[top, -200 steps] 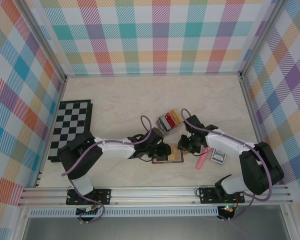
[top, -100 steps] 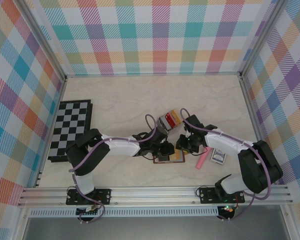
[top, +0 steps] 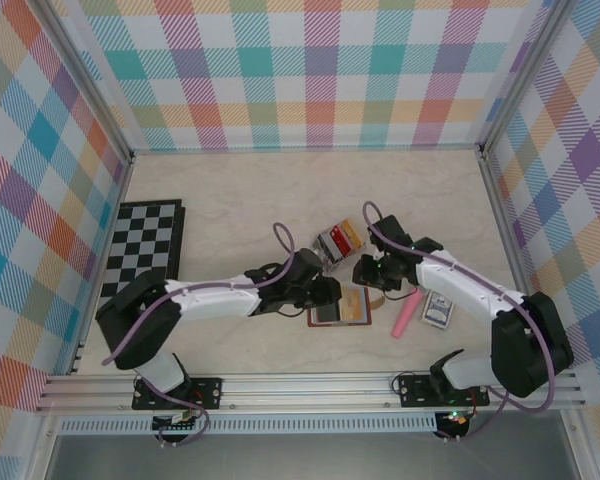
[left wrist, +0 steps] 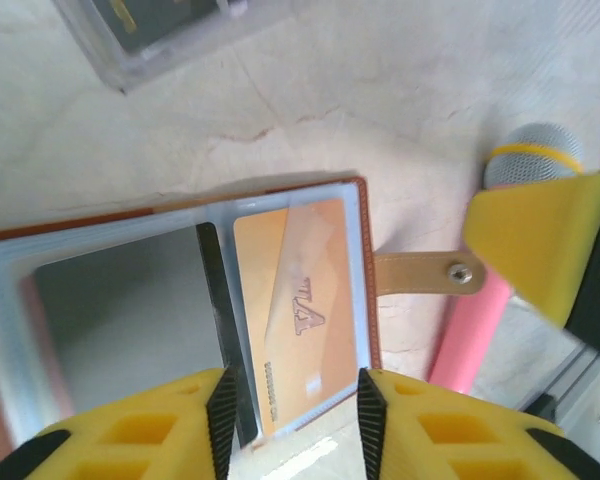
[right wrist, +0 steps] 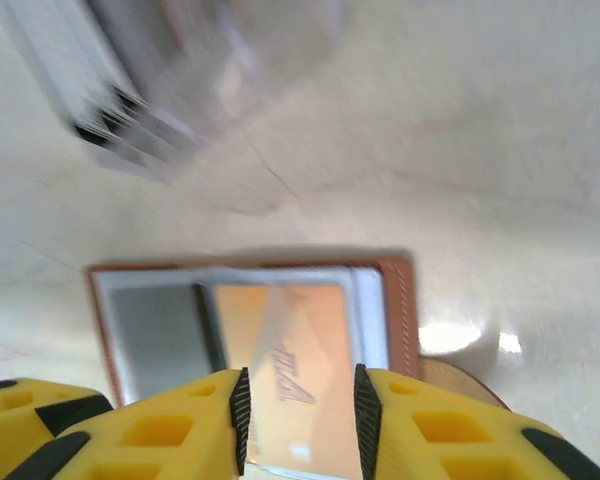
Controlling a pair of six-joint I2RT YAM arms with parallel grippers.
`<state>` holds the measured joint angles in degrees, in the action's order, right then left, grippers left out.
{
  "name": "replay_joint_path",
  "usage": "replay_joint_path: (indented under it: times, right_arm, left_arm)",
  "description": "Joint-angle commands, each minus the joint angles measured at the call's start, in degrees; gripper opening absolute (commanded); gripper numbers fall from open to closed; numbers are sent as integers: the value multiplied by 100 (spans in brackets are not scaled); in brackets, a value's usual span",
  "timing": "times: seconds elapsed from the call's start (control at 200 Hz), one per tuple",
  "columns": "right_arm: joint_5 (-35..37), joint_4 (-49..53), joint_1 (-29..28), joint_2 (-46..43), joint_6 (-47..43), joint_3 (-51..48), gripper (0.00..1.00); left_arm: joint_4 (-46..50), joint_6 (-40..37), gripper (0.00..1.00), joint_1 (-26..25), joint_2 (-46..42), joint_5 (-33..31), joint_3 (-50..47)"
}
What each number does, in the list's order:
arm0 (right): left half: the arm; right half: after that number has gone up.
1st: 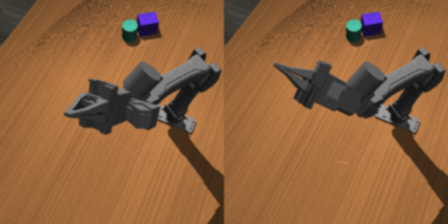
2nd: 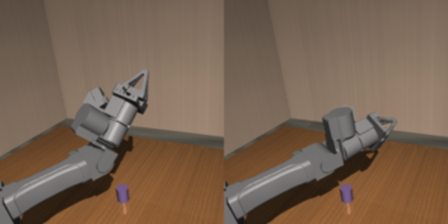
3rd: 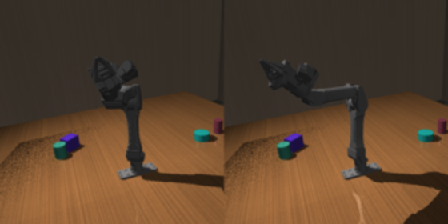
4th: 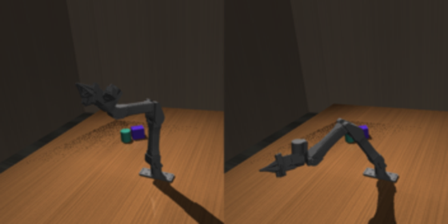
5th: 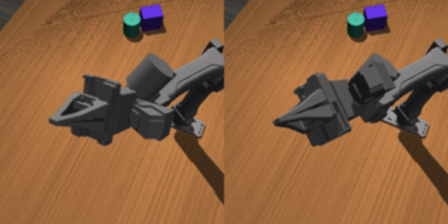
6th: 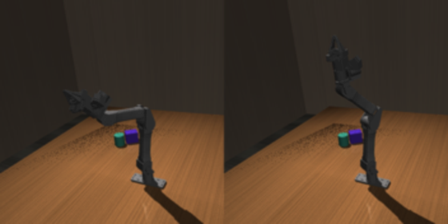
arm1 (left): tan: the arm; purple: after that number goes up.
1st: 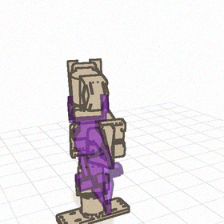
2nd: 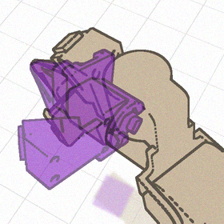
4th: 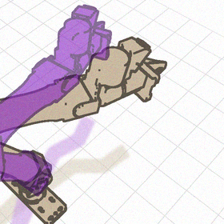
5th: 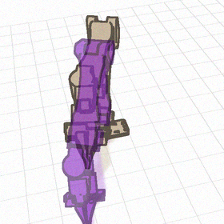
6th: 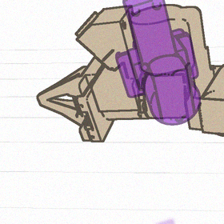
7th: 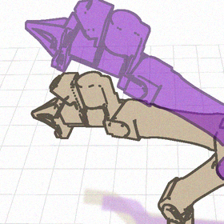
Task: Put the credit cards into the card holder
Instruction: Pick up the credit card from the storage box.
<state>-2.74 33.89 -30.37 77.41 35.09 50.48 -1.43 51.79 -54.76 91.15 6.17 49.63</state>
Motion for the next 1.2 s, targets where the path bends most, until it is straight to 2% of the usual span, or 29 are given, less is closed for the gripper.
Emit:
replay_joint_path:
  times: [0.0, 0.155, 0.325, 0.43, 0.6, 0.765, 1.08, 1.195]
  right_arm:
    - [154, 214, -26, 37, -565, 472, 37]
    - [388, 408, -265, 628, -1031, 1228, 39]
    - [1304, 766, -737, 1575, -1552, 2213, 41]
    - [1799, 971, -922, 2133, -1813, 2759, 41]
    - [2293, 1105, -1098, 2826, -2148, 3327, 42]
    - [2434, 1144, -1155, 3256, -2334, 3654, 43]
    - [2703, 1231, -1226, 3781, -2490, 3983, 45]
    - [2998, 1278, -1261, 3804, -2502, 4031, 45]
  left_arm:
    - [280, 106, 42, 286, -475, -507, -370]
    - [256, 472, 49, 888, -986, -491, -889]
    - [113, 630, 57, 1592, -1160, -24, -1173]
    - [57, 622, 58, 1819, -1088, 184, -1146]
    - [4, 626, 60, 1941, -957, 276, -1118]
    - [-21, 622, 61, 1977, -891, 300, -1139]
    - [-33, 605, 61, 2000, -821, 325, -1140]
    - [-42, 596, 61, 1996, -807, 358, -1135]
